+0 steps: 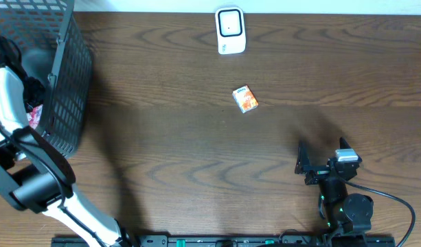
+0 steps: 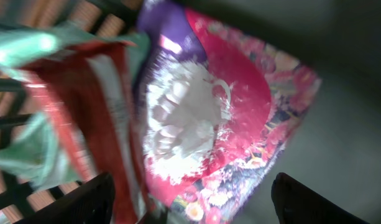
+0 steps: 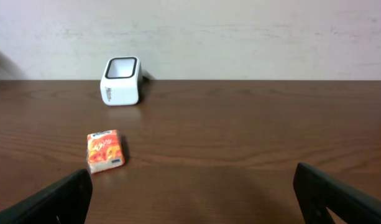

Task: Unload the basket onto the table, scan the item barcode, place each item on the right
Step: 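Grasp the pink-purple snack bag in the basket with the left gripper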

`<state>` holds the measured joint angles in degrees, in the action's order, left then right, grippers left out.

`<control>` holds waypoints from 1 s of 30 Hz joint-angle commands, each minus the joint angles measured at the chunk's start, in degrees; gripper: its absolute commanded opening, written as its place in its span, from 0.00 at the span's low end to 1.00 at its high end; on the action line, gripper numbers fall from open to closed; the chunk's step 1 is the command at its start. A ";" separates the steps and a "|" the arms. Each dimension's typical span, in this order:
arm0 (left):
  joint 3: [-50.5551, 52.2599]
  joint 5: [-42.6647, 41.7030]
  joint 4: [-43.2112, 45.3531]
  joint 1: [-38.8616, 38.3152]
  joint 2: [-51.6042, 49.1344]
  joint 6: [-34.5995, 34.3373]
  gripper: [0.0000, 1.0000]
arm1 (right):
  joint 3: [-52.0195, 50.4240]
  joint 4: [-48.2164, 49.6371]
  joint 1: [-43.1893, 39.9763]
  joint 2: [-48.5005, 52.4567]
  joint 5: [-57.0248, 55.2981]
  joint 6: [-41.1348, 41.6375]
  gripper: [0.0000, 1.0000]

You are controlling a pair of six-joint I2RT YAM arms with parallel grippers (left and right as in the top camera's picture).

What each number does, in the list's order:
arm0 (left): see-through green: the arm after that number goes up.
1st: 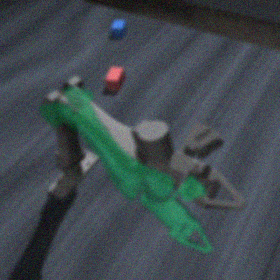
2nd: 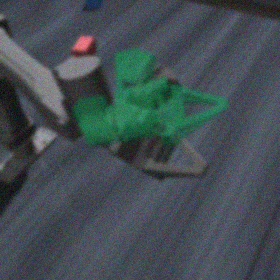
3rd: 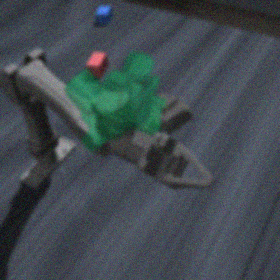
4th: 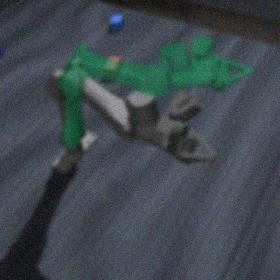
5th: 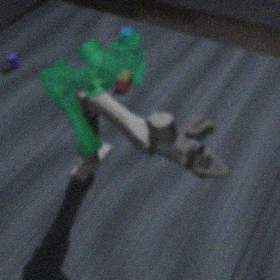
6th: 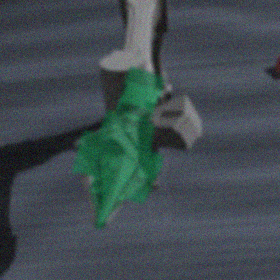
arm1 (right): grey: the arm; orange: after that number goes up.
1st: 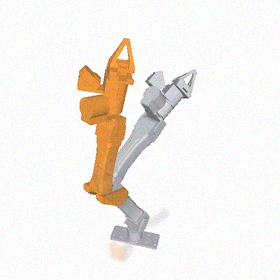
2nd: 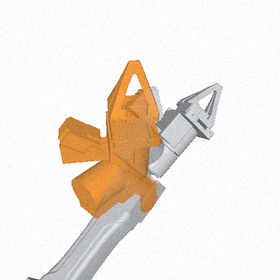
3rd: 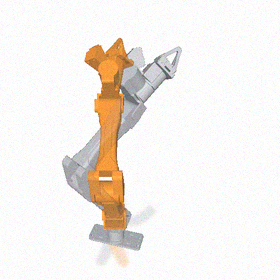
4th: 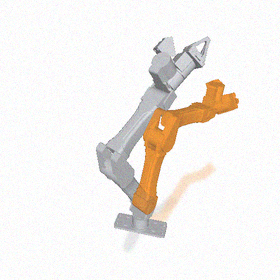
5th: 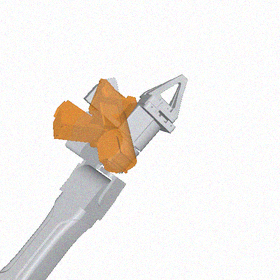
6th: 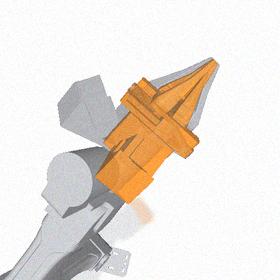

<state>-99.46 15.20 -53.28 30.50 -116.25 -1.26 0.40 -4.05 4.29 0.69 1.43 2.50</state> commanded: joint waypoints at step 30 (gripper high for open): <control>7.98 -4.48 4.50 0.57 -3.69 8.11 0.76 | -0.09 -0.24 -0.13 -0.37 -0.46 -0.44 0.99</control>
<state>-93.12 10.63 -48.86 30.46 -119.42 6.26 0.43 -4.05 4.29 0.69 1.45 2.50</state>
